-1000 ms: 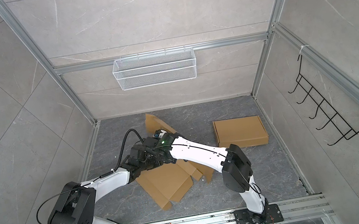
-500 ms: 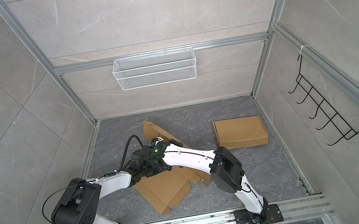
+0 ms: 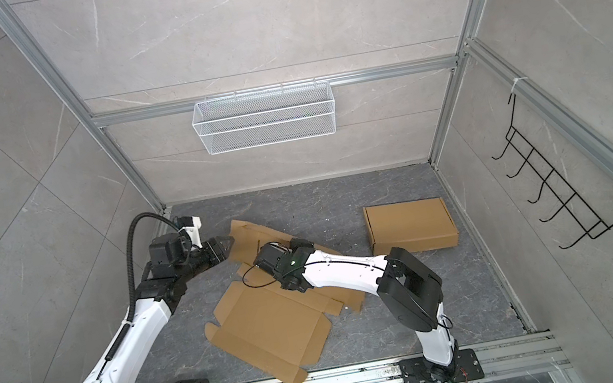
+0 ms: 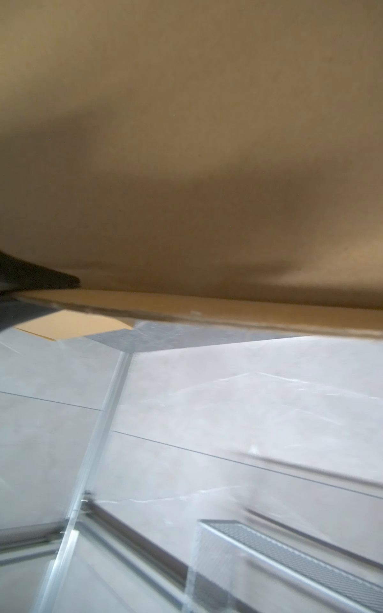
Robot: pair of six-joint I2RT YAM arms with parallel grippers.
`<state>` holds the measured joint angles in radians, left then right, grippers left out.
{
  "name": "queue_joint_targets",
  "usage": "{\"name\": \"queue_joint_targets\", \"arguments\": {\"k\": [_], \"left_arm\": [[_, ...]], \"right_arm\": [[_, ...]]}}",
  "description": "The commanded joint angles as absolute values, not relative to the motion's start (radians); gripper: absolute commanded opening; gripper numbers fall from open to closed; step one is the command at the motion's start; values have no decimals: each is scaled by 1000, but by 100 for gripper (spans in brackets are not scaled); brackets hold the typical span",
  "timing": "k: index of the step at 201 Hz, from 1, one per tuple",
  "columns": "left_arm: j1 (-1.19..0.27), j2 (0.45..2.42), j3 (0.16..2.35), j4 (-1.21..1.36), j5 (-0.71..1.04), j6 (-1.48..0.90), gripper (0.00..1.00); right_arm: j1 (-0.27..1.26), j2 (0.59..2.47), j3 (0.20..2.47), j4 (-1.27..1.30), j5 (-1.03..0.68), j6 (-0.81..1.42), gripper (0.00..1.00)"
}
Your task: Fold the paper box
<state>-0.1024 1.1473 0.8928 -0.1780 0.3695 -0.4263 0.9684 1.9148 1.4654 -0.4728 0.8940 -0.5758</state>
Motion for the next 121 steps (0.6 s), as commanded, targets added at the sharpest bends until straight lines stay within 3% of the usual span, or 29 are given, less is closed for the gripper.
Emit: {"name": "queue_joint_targets", "arguments": {"k": [1, 46, 95, 121], "left_arm": [[-54, 1121, 917, -246, 356, -375, 57], [-9, 1132, 989, -240, 420, -468, 64], [-12, 1224, 1063, -272, 493, -463, 73], [-37, 1301, 1147, -354, 468, -379, 73]], "right_arm": [[937, 1867, 1443, -205, 821, -873, 0], [920, 1877, 1403, 101, 826, -1148, 0], [927, 1920, 1269, 434, 860, -1297, 0], [928, 1923, 1248, 419, 847, -1269, 0]]}}
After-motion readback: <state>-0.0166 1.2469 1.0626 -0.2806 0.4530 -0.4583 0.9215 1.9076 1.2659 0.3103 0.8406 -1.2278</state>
